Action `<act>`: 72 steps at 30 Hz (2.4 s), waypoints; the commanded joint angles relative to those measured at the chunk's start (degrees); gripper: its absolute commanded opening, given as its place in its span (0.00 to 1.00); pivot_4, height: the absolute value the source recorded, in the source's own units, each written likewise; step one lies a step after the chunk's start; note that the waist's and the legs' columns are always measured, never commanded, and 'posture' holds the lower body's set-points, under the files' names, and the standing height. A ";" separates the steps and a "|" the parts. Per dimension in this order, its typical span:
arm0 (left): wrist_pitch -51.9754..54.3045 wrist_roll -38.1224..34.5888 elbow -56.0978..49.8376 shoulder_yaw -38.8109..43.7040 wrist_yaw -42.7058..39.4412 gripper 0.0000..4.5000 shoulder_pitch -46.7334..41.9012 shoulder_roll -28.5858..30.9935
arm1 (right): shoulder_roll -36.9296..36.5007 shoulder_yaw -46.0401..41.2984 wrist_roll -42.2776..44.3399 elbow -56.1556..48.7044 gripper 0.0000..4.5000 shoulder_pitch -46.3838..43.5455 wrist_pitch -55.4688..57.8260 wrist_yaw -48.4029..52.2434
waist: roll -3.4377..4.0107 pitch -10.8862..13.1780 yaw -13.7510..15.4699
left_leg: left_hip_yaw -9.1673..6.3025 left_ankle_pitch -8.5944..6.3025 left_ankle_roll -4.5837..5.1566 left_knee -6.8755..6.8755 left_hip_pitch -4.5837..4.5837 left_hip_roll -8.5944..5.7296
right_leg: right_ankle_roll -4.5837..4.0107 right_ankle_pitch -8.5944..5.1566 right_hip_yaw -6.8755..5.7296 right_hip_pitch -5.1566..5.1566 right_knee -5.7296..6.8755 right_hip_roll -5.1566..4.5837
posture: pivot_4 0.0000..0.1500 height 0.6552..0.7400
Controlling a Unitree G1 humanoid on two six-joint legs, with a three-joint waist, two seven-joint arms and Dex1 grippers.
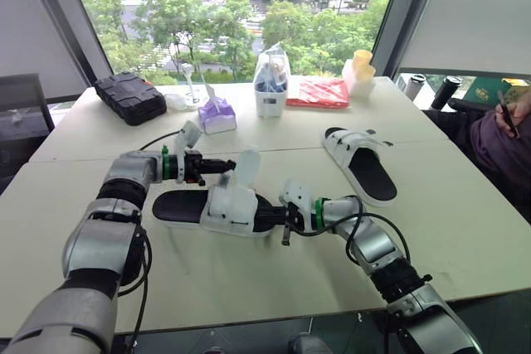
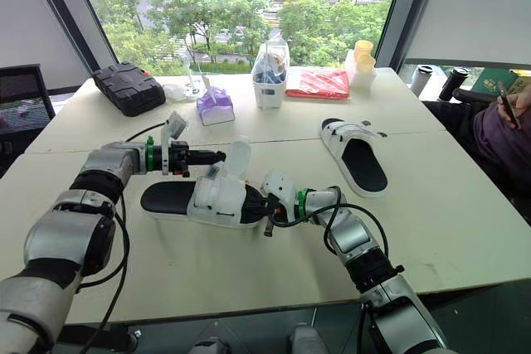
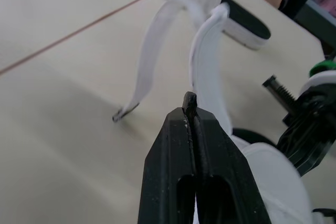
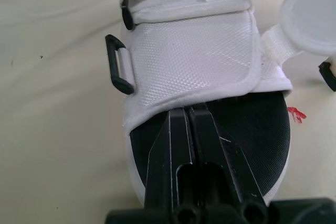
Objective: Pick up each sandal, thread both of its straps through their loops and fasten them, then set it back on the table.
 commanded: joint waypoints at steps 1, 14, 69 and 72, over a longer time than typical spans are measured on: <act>4.01 -3.51 -3.98 3.58 -5.20 0.00 -1.98 1.97 | 1.22 0.86 -0.74 0.45 0.00 0.15 -1.45 -0.43 | 0.00 0.00 -0.13 | 0.00 0.00 0.00 0.00 0.01 0.00 | 0.00 0.00 0.01 0.00 0.01 0.00 | 1.00 1.00; 6.36 -4.43 -9.38 6.49 0.23 0.00 0.72 1.74 | 2.89 4.58 -5.72 10.50 0.00 -0.65 -9.62 1.54 | -0.01 -0.01 -0.14 | -0.04 0.01 0.00 0.07 0.20 0.01 | 0.00 -0.01 0.01 -0.01 0.46 0.03 | 1.00 1.00; 20.79 -8.31 -59.02 1.92 -3.58 0.85 35.24 14.99 | -4.69 -0.73 -2.93 10.12 0.00 -4.58 -12.38 9.14 | 0.08 -0.17 1.04 | -0.06 0.01 -0.01 0.04 1.04 0.00 | -0.14 -0.43 0.03 0.88 0.39 0.00 | 1.00 1.00; 22.68 -10.98 -62.55 1.75 -3.69 0.85 35.42 16.56 | -4.12 -1.67 -2.16 9.56 0.00 -5.38 -11.42 8.41 | 0.09 -0.12 1.00 | -0.06 0.01 -0.01 0.02 0.99 0.00 | -0.14 -0.43 0.03 0.86 0.37 -0.01 | 1.00 1.00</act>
